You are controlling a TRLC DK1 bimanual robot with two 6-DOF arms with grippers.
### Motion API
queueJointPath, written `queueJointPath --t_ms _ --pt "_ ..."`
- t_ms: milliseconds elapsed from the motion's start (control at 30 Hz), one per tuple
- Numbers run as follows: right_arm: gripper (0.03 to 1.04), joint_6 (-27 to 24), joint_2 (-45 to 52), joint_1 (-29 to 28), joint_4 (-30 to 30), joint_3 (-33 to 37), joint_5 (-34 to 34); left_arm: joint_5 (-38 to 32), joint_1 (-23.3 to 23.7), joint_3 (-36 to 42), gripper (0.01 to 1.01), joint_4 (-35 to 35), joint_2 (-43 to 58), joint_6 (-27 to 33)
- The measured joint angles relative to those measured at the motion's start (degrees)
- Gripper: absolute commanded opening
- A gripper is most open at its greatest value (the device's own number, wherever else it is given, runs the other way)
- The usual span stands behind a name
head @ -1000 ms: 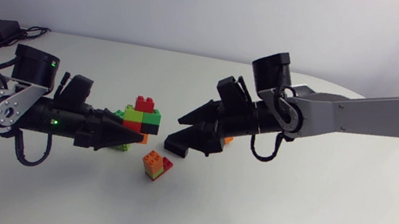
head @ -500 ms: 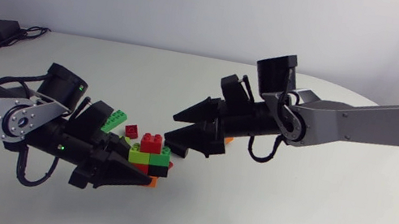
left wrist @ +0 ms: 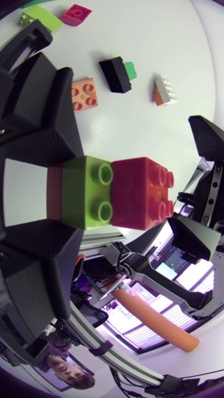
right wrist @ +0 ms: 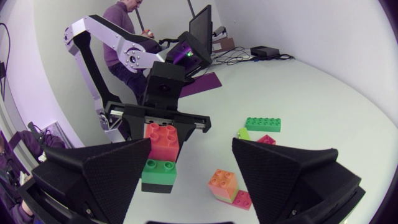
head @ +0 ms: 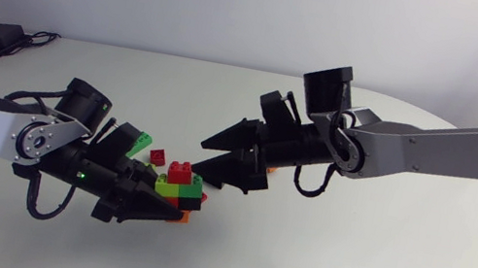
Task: Disassemble duplo
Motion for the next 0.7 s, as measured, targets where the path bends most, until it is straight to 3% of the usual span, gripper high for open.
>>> queueJointPath --t_ms 700 --pt "0.93 -0.28 -1.73 1.88 -0.52 -0.81 -0.55 0.0 -0.26 0.66 0.359 -3.3 0.07 3.39"
